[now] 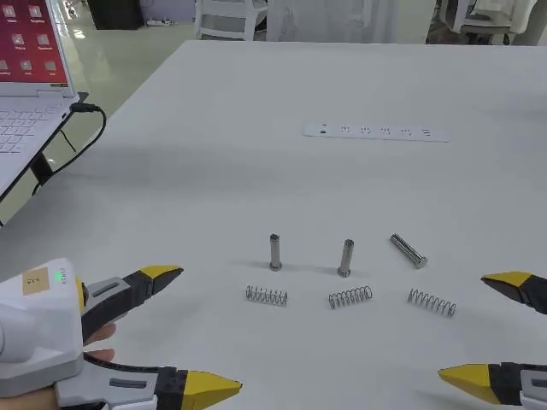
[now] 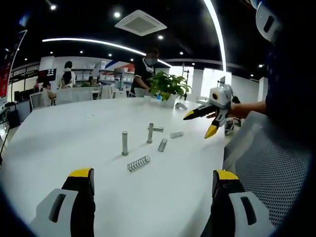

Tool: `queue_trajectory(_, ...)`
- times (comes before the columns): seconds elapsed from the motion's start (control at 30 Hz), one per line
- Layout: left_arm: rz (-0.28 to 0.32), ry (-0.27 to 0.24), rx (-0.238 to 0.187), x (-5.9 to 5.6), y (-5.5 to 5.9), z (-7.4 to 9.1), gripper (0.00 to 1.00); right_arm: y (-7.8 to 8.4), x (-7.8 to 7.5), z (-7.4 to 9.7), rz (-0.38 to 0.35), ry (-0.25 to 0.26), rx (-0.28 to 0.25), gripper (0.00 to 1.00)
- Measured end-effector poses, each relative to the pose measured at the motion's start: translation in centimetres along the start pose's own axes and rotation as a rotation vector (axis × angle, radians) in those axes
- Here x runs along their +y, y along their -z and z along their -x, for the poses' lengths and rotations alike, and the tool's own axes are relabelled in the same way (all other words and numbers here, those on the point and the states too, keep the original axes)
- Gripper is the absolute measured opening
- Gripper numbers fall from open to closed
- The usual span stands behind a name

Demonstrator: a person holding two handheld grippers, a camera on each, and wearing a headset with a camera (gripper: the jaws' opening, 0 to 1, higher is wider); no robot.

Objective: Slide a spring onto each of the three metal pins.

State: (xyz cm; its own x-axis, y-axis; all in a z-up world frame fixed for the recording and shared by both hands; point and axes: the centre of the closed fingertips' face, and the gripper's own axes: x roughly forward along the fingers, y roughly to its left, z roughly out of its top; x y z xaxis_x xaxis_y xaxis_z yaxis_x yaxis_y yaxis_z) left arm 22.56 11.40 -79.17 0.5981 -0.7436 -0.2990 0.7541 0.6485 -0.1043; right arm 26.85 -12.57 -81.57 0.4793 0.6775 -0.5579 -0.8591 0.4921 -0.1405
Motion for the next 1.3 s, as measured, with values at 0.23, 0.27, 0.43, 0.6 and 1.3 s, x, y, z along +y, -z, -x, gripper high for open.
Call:
queue_trajectory(0.23,0.001,0.003,0.002,-0.01,0.08,0.03,0.97,-0.01,0.03,0.04,0.0,0.002,0.004,0.75)
queue_trajectory(0.27,0.002,0.004,0.003,0.01,0.1,0.04,0.96,-0.02,0.06,0.07,0.0,0.003,0.004,0.75)
queue_trajectory(0.43,0.003,0.009,0.007,-0.01,0.24,-0.02,0.96,0.11,0.22,0.15,-0.005,0.005,0.008,0.75)
queue_trajectory(0.6,0.004,0.011,0.002,0.06,0.2,-0.13,0.96,0.06,0.53,0.3,-0.005,0.006,0.014,0.74)
queue_trajectory(1.3,0.013,0.012,0.007,0.18,0.68,-0.2,0.96,0.23,0.68,0.0,-0.01,-0.002,0.025,0.74)
